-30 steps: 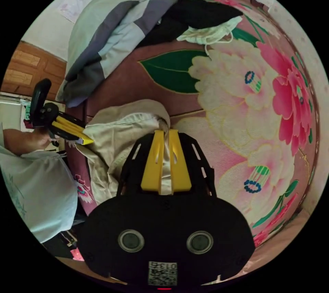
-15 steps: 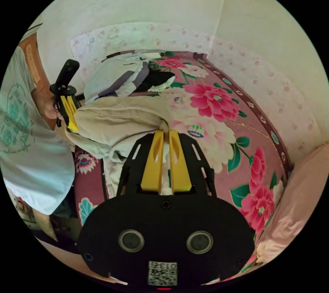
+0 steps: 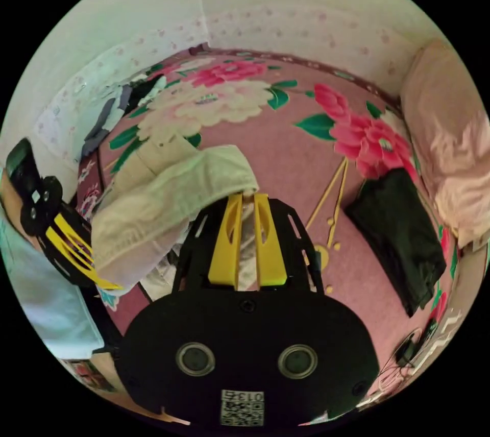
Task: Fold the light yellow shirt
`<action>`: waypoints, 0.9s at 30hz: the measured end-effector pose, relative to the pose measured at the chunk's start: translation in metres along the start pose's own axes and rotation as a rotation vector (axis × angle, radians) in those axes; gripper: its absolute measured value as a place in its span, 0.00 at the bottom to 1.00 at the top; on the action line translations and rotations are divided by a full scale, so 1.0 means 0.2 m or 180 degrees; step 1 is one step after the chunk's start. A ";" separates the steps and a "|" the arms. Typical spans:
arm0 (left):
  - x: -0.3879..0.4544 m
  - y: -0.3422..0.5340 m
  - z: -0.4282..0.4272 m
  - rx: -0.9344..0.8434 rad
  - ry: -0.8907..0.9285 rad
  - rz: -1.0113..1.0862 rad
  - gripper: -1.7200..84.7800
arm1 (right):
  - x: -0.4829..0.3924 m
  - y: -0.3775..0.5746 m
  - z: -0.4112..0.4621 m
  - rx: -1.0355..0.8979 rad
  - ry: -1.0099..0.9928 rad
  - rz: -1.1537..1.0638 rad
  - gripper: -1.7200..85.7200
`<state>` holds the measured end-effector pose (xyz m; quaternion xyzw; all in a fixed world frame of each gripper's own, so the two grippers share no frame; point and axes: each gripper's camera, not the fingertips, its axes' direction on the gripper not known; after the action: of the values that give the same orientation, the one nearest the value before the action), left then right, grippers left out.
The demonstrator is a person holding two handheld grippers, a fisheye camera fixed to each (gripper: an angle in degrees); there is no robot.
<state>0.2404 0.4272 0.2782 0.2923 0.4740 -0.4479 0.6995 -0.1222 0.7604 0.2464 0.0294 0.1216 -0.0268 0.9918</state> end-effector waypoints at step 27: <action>-0.50 0.06 -0.86 0.0759 -0.0675 -0.1064 0.02 | 0.00 0.83 -0.71 0.0652 -0.0028 0.1153 0.02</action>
<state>0.1664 0.6106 0.3059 0.2416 0.3834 -0.6386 0.6219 -0.1463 0.9352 0.1173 0.1513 0.1067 0.1397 0.9727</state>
